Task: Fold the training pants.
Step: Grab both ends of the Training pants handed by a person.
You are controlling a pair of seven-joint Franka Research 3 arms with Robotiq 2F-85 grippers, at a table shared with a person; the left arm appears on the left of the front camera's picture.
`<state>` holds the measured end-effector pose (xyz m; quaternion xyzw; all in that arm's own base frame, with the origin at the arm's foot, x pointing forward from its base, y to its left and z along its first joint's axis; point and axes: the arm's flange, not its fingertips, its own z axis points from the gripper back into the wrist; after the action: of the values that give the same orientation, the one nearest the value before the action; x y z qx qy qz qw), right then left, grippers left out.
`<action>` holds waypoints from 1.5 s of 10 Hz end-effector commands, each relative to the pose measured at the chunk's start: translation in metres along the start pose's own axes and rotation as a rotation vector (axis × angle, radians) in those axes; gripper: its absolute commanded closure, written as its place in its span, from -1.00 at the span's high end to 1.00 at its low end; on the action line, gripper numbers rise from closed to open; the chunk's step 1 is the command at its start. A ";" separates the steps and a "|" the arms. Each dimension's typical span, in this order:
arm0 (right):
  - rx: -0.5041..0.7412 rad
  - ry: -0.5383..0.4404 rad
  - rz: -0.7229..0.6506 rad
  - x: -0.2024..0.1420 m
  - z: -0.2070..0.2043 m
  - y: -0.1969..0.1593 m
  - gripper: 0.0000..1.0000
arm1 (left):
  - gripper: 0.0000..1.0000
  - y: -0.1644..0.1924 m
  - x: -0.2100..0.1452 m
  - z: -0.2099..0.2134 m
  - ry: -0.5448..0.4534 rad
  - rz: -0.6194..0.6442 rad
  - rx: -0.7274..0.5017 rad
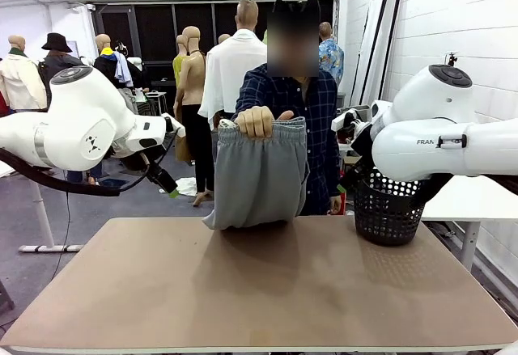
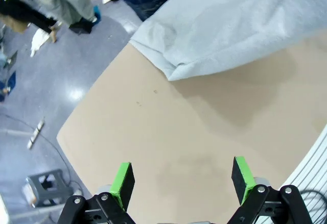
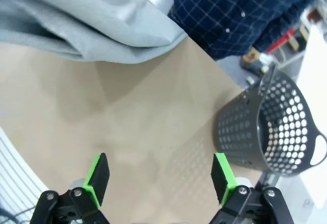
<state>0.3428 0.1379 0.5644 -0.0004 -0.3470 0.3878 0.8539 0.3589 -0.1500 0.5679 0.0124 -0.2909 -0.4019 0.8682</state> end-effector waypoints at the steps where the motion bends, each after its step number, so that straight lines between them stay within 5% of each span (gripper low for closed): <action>1: 0.079 -0.061 0.117 -0.001 -0.008 -0.012 1.00 | 1.00 0.015 0.005 0.003 0.013 -0.190 -0.038; 8: 0.214 -0.213 0.357 0.006 -0.034 -0.014 1.00 | 1.00 0.036 0.016 -0.013 -0.102 -0.521 -0.161; 10: 0.128 -0.200 0.314 0.005 -0.031 -0.017 1.00 | 1.00 0.028 0.012 -0.011 -0.069 -0.491 -0.127; 15: 0.167 -0.186 0.347 0.003 -0.027 -0.007 1.00 | 1.00 0.029 0.015 -0.012 -0.067 -0.503 -0.126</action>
<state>0.3644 0.1437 0.5479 0.0458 -0.3846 0.5564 0.7352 0.3927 -0.1433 0.5729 0.0187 -0.2811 -0.6228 0.7299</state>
